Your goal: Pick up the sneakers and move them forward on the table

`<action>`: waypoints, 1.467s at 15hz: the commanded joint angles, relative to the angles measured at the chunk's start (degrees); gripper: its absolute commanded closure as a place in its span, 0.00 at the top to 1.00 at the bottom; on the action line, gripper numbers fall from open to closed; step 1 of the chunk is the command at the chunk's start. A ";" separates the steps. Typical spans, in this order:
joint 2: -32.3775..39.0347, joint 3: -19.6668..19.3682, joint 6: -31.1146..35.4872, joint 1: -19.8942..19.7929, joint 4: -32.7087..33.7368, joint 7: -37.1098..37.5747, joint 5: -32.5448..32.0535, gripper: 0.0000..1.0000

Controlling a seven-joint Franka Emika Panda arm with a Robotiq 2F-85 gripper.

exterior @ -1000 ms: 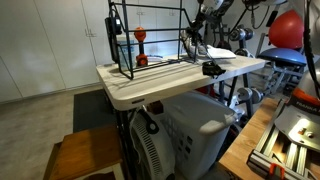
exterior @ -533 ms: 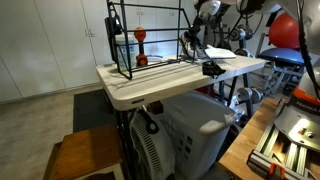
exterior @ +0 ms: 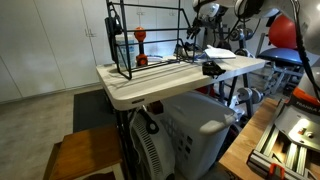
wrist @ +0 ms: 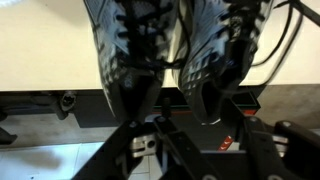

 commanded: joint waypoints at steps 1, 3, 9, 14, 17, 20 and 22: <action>-0.60 0.15 -5.27 0.00 1.15 -3.06 -1.17 0.86; -2.70 0.02 -10.96 -0.62 -0.47 -4.68 -1.26 0.99; -8.45 -4.33 -19.63 -1.57 -4.31 -6.27 -5.01 1.00; -15.47 -7.82 -24.62 -2.93 -13.70 -12.46 -8.09 1.00; -20.97 -9.76 -25.48 -2.63 -21.86 -15.92 -9.86 1.00; -26.29 -10.79 -23.34 -1.70 -29.30 -16.09 -10.45 1.00; -30.25 -11.27 -22.19 -0.60 -34.10 -13.44 -10.42 1.00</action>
